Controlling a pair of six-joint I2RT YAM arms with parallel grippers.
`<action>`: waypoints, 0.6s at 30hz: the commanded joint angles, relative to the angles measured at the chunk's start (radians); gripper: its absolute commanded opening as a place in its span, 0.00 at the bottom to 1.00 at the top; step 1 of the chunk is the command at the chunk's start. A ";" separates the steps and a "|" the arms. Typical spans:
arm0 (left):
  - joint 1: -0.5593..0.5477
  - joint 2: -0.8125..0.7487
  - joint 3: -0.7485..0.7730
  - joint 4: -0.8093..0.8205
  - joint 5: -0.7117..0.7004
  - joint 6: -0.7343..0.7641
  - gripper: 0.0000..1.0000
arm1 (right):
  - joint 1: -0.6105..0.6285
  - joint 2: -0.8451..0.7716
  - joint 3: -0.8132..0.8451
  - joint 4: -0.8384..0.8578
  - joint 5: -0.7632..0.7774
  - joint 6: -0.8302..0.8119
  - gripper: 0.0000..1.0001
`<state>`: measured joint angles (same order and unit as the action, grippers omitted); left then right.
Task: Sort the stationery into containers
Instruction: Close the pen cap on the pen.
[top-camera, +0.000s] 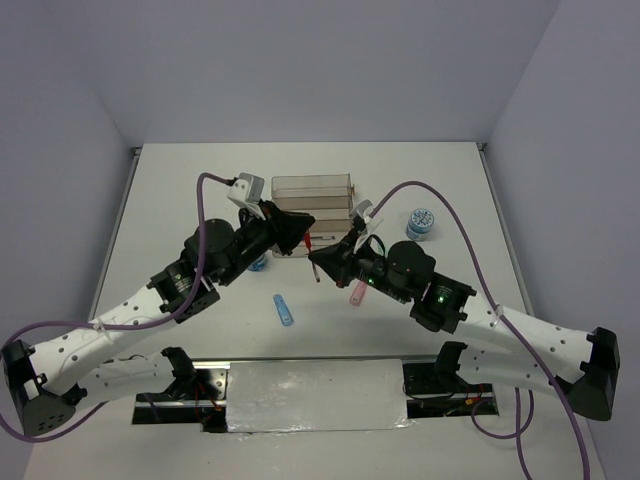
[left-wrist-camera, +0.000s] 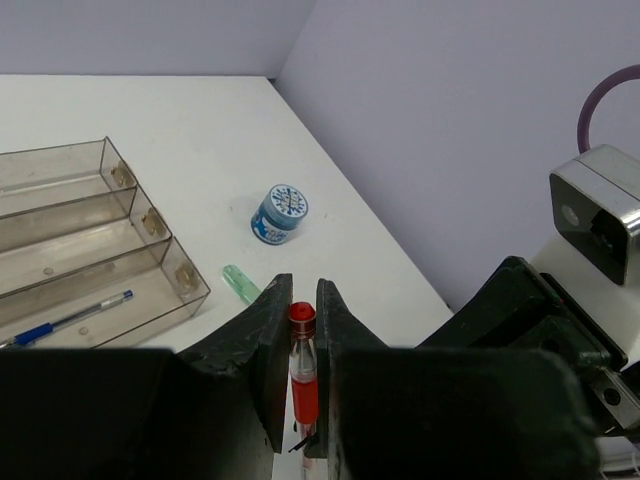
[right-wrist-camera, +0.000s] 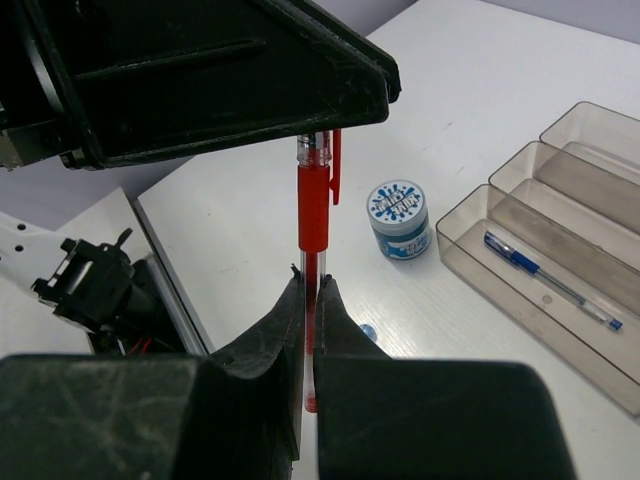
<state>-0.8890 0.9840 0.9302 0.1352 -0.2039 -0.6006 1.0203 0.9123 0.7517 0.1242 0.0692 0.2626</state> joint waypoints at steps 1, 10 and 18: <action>-0.007 0.008 -0.047 -0.031 0.070 -0.025 0.00 | -0.005 -0.001 0.132 0.177 0.006 -0.042 0.00; -0.010 -0.016 -0.116 0.015 0.093 -0.071 0.00 | -0.048 0.039 0.247 0.164 -0.016 -0.079 0.00; -0.019 -0.011 -0.151 0.033 0.107 -0.070 0.00 | -0.063 0.063 0.348 0.109 -0.034 -0.099 0.00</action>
<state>-0.8726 0.9447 0.8402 0.3256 -0.2276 -0.6411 0.9768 0.9916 0.9493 -0.0555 0.0116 0.1764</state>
